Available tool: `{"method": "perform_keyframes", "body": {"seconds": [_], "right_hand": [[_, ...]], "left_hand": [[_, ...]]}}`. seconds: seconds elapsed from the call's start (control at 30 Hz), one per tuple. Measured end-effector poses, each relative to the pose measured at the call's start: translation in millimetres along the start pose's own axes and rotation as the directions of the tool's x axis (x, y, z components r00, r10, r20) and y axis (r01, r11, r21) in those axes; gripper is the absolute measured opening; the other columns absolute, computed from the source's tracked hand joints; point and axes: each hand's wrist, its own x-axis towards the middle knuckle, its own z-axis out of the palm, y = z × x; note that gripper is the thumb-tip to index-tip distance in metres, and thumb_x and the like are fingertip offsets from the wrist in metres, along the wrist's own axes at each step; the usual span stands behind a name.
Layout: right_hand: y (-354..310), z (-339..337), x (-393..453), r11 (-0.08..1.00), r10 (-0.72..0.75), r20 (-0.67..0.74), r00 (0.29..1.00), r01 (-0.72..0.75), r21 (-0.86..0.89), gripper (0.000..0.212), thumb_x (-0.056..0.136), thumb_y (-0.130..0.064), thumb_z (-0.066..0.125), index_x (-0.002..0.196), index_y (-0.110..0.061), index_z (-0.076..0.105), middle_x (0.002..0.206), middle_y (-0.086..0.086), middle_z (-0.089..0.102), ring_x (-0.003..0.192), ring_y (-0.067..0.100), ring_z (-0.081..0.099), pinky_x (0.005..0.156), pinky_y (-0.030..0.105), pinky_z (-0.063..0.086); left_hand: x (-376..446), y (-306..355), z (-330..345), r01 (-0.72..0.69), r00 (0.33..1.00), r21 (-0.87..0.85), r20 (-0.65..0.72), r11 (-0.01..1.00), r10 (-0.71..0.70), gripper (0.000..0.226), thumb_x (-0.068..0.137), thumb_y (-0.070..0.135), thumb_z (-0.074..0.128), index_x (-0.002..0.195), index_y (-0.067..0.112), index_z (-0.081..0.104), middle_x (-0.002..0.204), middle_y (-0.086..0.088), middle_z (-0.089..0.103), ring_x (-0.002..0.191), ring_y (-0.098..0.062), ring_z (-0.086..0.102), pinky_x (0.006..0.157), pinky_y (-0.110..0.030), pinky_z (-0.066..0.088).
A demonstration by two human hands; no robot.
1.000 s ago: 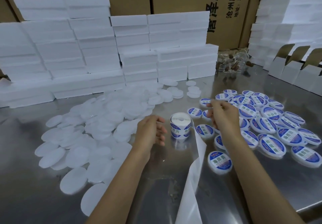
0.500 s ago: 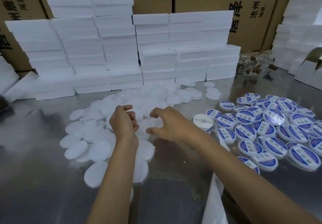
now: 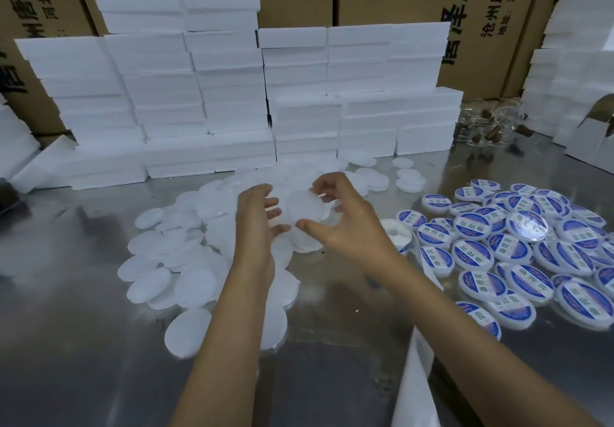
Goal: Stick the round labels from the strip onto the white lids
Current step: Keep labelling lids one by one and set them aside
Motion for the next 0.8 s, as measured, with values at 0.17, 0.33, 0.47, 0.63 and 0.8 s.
{"method": "perform_keyframes", "body": {"seconds": [0.17, 0.33, 0.47, 0.63, 0.8], "right_hand": [[-6.5, -20.4, -18.0, 0.998, -0.039, -0.063, 0.997, 0.036, -0.049, 0.052, 0.076, -0.035, 0.079, 0.117, -0.037, 0.047, 0.114, -0.025, 0.058, 0.115, -0.002, 0.05, 0.088, 0.008, 0.036], [13.3, -68.4, -28.5, 0.998, 0.066, -0.178, 0.982, -0.066, 0.002, 0.025, 0.093, -0.019, 0.064, 0.115, -0.029, 0.059, 0.12, -0.012, 0.062, 0.114, 0.004, 0.056, 0.096, 0.026, 0.046], [45.5, -106.3, -37.7, 0.961, 0.277, -0.122, 0.953, -0.272, 0.054, 0.035, 0.095, 0.006, 0.048, 0.114, -0.02, 0.059, 0.116, -0.005, 0.067, 0.113, 0.009, 0.06, 0.089, 0.02, 0.048], [67.0, -114.0, -55.1, 0.87, 0.48, 0.118, 0.869, -0.489, 0.063, 0.043, 0.093, -0.013, 0.065, 0.126, -0.039, 0.053, 0.12, -0.015, 0.066, 0.109, -0.001, 0.059, 0.084, 0.023, 0.047], [65.0, -109.6, -63.9, 0.877, 0.48, 0.164, 0.862, -0.468, -0.107, 0.06, 0.081, -0.028, 0.08, 0.133, -0.037, 0.051, 0.109, -0.029, 0.061, 0.098, -0.017, 0.058, 0.076, 0.007, 0.041]], "left_hand": [[-19.6, -8.4, 22.8, 0.081, 0.864, -0.068, 0.501, 0.994, -0.036, 0.032, 0.107, 0.013, 0.047, 0.137, 0.024, 0.052, 0.117, -0.005, 0.075, 0.103, -0.031, 0.074, 0.078, -0.034, 0.062], [-24.2, -17.1, 30.1, 0.018, 0.871, -0.008, 0.492, 1.0, -0.012, 0.023, 0.107, 0.004, 0.044, 0.119, 0.014, 0.06, 0.113, -0.014, 0.073, 0.098, -0.032, 0.075, 0.076, -0.035, 0.062], [-34.0, -24.6, 40.8, 0.019, 0.865, 0.107, 0.498, 0.994, -0.07, 0.019, 0.102, -0.001, 0.05, 0.111, 0.011, 0.061, 0.1, -0.013, 0.072, 0.079, -0.027, 0.074, 0.061, -0.031, 0.059], [-48.3, -37.9, 52.9, -0.034, 0.844, 0.281, 0.522, 0.959, -0.123, 0.02, 0.092, -0.004, 0.064, 0.106, 0.009, 0.061, 0.085, -0.017, 0.072, 0.069, -0.026, 0.071, 0.054, -0.035, 0.061], [-50.1, -46.4, 57.7, -0.094, 0.842, 0.438, 0.514, 0.894, -0.163, 0.012, 0.088, 0.004, 0.071, 0.096, 0.009, 0.064, 0.086, -0.022, 0.073, 0.065, -0.026, 0.071, 0.058, -0.044, 0.063]]}}
